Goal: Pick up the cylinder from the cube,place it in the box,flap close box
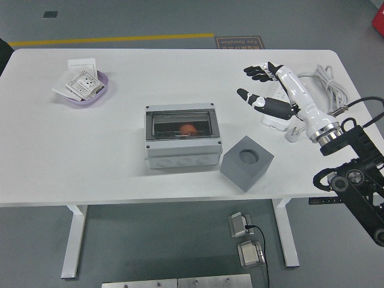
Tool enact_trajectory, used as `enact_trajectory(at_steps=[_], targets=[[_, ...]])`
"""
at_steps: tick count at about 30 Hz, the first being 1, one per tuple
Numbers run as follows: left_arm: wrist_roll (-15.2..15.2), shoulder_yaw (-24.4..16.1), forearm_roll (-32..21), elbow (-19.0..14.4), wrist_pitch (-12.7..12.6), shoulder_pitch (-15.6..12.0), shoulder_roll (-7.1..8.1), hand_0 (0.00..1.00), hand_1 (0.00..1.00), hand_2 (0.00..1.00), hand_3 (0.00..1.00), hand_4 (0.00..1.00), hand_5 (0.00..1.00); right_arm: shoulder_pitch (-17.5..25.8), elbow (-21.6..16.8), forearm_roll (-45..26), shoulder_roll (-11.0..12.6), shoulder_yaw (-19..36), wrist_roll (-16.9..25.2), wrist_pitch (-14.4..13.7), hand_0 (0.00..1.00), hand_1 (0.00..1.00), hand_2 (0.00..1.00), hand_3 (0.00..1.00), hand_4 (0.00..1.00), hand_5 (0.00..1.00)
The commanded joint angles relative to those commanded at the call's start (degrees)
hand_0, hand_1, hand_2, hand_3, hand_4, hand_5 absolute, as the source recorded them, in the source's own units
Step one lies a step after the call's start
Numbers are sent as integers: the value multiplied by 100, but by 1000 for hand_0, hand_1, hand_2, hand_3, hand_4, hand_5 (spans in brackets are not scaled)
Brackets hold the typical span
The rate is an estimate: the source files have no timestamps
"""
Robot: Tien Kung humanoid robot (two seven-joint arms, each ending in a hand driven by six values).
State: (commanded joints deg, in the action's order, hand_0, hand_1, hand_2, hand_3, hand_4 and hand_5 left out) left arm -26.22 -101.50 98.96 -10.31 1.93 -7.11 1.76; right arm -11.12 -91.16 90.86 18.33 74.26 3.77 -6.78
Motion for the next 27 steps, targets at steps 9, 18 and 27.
enact_trajectory(at_steps=[9,18,27], targets=[[-23,62,-127,0,-10,26,43,649,666,573,611,718,401,790,329,-1094,-611,1640,675,13,704,685,694,698,855,545],[-55,-59,24,0,4,141,149,649,666,574,611,718,402,856,729,-1468,-719,2724,856,-4,696,664,670,678,912,583],[-95,39,-144,0,13,132,292,652,665,575,611,720,408,768,1304,-1692,-655,3007,973,-18,699,664,663,670,907,537]])
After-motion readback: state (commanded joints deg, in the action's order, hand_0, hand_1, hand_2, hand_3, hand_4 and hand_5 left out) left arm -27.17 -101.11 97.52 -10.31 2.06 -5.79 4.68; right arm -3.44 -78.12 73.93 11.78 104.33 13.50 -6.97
